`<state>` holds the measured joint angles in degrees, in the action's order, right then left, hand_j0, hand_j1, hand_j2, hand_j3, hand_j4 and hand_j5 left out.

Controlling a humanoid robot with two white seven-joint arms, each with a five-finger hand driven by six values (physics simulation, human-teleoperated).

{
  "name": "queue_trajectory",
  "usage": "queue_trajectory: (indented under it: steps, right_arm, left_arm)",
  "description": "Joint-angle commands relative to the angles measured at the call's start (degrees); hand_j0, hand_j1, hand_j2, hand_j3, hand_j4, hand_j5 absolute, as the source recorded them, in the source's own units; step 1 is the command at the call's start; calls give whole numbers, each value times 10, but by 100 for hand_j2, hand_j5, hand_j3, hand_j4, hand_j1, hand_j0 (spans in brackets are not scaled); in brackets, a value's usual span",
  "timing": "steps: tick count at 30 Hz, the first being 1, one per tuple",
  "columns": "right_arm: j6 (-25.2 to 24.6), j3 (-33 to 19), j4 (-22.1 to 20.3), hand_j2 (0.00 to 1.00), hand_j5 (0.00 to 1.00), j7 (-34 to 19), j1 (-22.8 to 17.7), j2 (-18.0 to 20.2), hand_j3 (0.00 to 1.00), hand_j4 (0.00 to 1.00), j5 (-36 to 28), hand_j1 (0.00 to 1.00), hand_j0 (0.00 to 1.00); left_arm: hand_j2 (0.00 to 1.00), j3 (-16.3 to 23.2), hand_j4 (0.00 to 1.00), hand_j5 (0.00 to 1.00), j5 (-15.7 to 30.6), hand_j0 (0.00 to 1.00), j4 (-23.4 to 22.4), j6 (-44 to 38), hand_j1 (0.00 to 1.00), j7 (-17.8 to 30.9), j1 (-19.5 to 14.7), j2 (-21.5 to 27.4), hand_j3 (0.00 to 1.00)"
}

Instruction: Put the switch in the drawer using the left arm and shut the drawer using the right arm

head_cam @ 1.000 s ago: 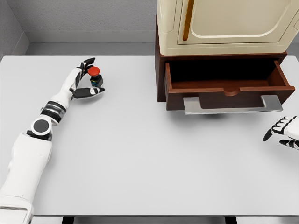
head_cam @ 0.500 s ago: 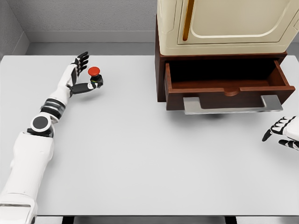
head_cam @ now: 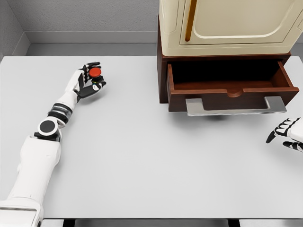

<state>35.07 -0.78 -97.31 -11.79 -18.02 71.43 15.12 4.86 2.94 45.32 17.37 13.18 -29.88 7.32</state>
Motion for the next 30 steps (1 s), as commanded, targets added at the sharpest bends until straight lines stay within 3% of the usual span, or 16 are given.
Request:
queue_trajectory:
  steps: [1, 7, 12, 16, 19, 30]
  right_arm:
    - [-1, 0, -1, 58, 58, 1, 0, 1, 58, 58, -4, 58, 58]
    - [-1, 0, -2, 58, 58, 0, 0, 1, 58, 58, -4, 58, 58]
    - [-1, 0, 0, 59, 59, 0, 1, 2, 59, 59, -4, 59, 59]
    - [-1, 0, 1, 59, 59, 0, 0, 2, 59, 59, -4, 59, 59]
    - [-1, 0, 0, 59, 59, 1, 0, 2, 59, 59, -4, 59, 59]
    - [-1, 0, 2, 59, 59, 1, 0, 2, 59, 59, -4, 59, 59]
  left_arm:
    - [57, 0, 57, 57, 2, 57, 1, 0, 57, 0, 0, 1, 57]
    - [49, 1, 49, 49, 2, 49, 6, 0, 49, 0, 1, 0, 49]
    - [49, 3, 49, 49, 0, 49, 20, -1, 49, 1, 1, 0, 49]
    - [49, 11, 49, 49, -5, 49, 71, -1, 49, 1, 4, 1, 49]
    - [49, 18, 49, 49, -7, 49, 142, -35, 49, 1, 23, 2, 49]
    - [49, 54, 49, 49, -6, 49, 228, -43, 49, 2, 39, 7, 49]
